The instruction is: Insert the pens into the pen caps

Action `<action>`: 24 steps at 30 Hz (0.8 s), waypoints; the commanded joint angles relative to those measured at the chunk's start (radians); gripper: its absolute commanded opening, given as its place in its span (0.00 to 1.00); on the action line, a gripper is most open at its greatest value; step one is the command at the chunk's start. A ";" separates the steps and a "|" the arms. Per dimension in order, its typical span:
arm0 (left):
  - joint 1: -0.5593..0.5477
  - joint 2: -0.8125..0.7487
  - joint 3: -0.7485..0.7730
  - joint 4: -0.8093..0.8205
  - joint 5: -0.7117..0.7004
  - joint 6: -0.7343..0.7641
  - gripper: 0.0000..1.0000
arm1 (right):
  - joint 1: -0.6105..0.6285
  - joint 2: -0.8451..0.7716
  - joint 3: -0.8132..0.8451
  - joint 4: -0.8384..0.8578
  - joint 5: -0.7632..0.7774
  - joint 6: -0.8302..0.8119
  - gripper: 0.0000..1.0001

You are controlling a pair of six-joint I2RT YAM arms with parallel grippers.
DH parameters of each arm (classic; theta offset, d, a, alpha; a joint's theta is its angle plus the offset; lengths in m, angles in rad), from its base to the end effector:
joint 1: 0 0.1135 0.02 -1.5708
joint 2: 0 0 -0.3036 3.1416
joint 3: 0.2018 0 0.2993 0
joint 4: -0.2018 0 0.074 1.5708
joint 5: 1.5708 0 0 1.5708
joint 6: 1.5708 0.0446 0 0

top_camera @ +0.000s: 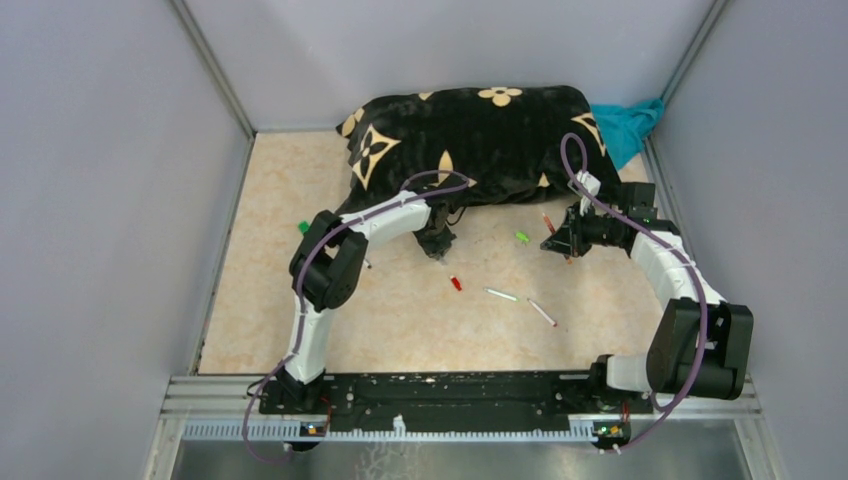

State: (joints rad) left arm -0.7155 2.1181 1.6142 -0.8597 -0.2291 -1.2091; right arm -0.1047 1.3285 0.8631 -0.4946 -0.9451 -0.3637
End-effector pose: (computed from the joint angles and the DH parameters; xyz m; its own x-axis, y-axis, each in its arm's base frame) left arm 0.3749 -0.3124 0.1688 -0.8259 -0.4890 -0.2807 -0.4772 0.8714 -0.1138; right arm 0.2957 0.0053 0.2482 -0.6187 -0.1445 -0.7722 -0.6647 0.6202 0.4165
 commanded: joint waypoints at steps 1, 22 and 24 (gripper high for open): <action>0.044 -0.019 -0.142 -0.039 -0.109 0.112 0.09 | 0.008 -0.035 -0.001 0.027 -0.033 -0.011 0.00; 0.118 -0.140 -0.455 0.170 0.101 0.036 0.31 | 0.008 -0.046 -0.004 0.024 -0.040 -0.012 0.00; 0.118 -0.147 -0.479 0.191 0.106 0.031 0.27 | 0.007 -0.048 -0.001 0.020 -0.042 -0.012 0.00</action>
State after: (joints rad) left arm -0.5903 1.8862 1.2442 -0.6750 -0.1970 -1.1252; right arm -0.1047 1.3247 0.8570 -0.4942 -0.9554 -0.3637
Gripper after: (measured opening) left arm 0.294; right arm 0.079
